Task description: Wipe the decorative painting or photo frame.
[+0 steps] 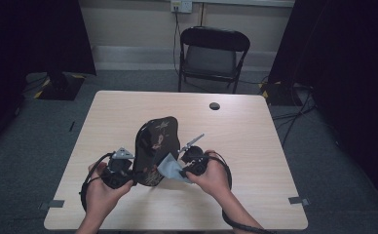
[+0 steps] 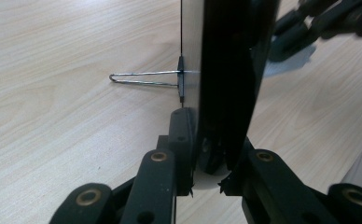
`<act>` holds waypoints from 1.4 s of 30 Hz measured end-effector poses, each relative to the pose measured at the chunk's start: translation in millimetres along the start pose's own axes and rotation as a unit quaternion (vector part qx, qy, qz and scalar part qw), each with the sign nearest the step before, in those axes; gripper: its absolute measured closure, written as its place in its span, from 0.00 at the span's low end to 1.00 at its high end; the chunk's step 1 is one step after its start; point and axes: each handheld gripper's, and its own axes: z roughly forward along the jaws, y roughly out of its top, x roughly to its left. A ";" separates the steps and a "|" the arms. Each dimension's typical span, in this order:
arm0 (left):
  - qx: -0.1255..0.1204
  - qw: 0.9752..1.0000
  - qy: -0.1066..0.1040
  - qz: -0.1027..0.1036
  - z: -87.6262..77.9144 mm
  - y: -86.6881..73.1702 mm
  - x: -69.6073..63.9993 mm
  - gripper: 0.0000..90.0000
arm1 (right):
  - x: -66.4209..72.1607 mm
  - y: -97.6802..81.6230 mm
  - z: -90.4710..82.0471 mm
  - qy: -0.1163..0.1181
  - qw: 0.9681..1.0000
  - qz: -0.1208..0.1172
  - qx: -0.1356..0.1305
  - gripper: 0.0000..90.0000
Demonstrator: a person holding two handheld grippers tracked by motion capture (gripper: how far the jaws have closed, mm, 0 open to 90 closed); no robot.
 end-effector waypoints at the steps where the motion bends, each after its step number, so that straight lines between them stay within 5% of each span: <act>1: 0.000 1.000 0.000 0.000 0.1 0.1 -0.1 0.88 | -0.4 -3.2 5.1 0.002 1.000 0.003 0.003 0.92; 7: 0.000 1.000 0.001 0.002 0.3 0.3 0.4 0.88 | -2.7 -19.0 26.4 0.004 1.000 0.011 0.028 0.92; 12: 0.000 1.000 -0.001 -0.001 1.1 1.1 0.6 0.88 | -5.6 -25.1 24.7 0.004 0.999 0.016 0.028 0.92; 18: 0.001 1.000 -0.001 0.000 1.5 1.7 0.7 0.88 | -11.3 -18.3 -12.6 -0.008 1.000 0.016 -0.001 0.92; 31: 0.002 1.000 -0.003 -0.006 3.6 4.5 2.0 0.88 | -3.9 31.6 -115.3 -0.041 0.996 -0.012 -0.078 0.92; 37: 0.002 1.000 -0.004 -0.006 4.1 5.1 2.4 0.88 | 4.4 55.7 -138.8 -0.050 0.993 -0.020 -0.102 0.92; 42: 0.004 1.000 -0.005 -0.008 4.2 5.5 2.2 0.88 | 11.9 68.5 -137.0 -0.048 0.993 -0.026 -0.105 0.92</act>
